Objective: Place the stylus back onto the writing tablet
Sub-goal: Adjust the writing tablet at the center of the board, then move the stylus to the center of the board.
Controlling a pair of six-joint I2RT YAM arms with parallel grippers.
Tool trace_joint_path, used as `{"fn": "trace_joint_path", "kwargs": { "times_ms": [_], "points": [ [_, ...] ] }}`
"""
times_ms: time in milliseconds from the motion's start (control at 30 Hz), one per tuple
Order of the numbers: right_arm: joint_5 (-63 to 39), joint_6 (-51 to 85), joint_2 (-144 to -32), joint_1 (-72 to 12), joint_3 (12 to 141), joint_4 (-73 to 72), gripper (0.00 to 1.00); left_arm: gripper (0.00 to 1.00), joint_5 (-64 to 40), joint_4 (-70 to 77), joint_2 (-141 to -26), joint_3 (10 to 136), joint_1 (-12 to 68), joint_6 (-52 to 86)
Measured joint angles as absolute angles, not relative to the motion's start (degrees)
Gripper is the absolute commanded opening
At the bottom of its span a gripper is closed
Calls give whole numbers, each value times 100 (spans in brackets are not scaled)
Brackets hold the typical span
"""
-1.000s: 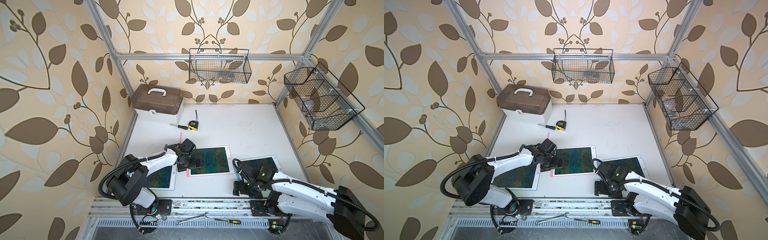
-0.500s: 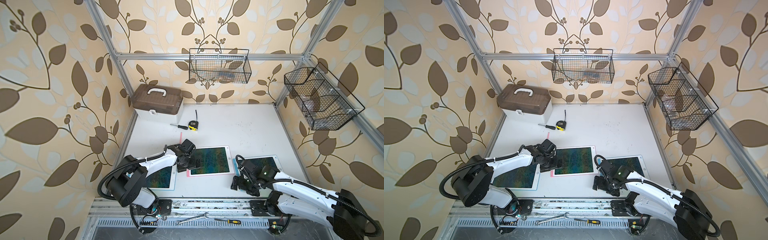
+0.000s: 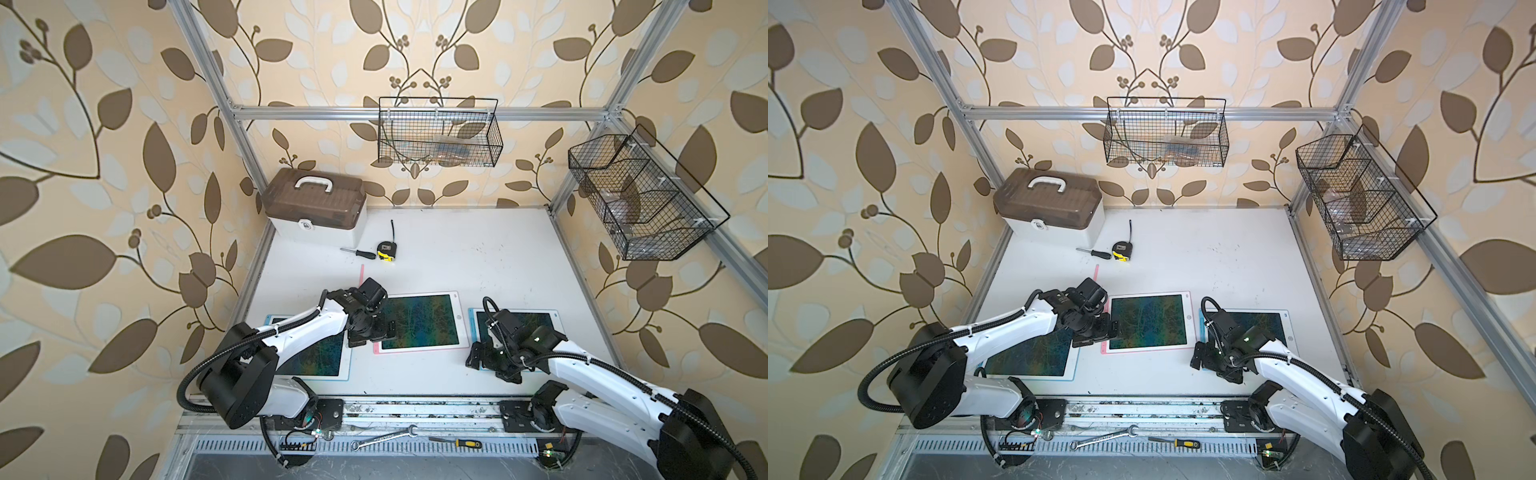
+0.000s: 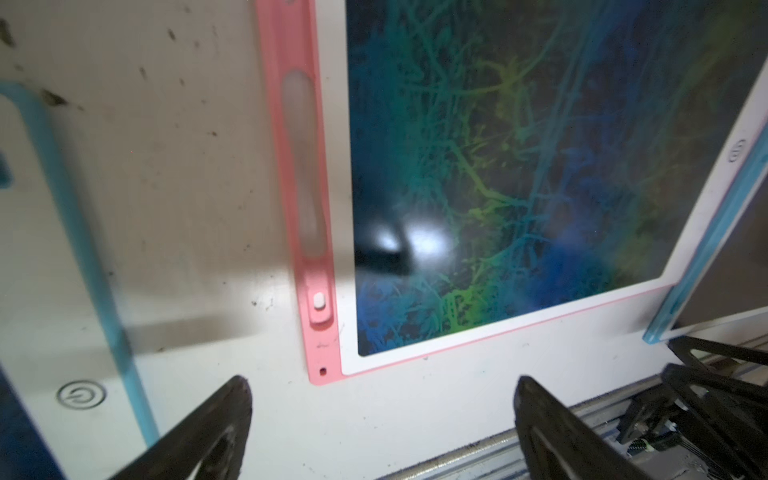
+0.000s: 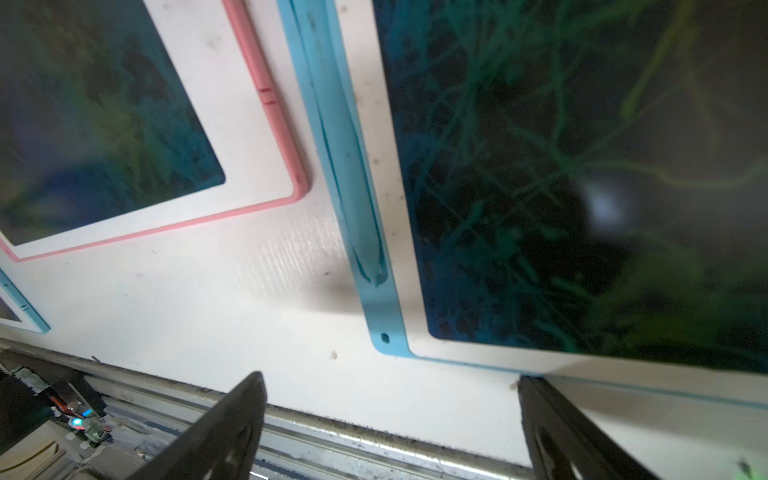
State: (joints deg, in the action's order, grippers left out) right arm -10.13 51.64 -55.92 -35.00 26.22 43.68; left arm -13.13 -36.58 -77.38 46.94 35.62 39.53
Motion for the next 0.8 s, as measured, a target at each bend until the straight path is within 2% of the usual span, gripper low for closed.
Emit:
{"fn": "trace_joint_path", "kwargs": {
  "times_ms": [167,467,600,800],
  "points": [
    [-801,5142,-5621,-3789,3347,4781,95,99,-1315,-4128,-7682,5900,3074,3669],
    [-445,4978,-6165,-3898,4941,4718,95,99,-1481,-4932,-8167,7953,1712,3164],
    [-405,4781,-6534,-3830,5299,4525,95,98,-1500,-5061,-8434,8180,1485,3157],
    [-405,4436,-7142,-3658,5629,4241,95,92,-1498,-5122,-8707,8154,1339,3166]
  ]
}}
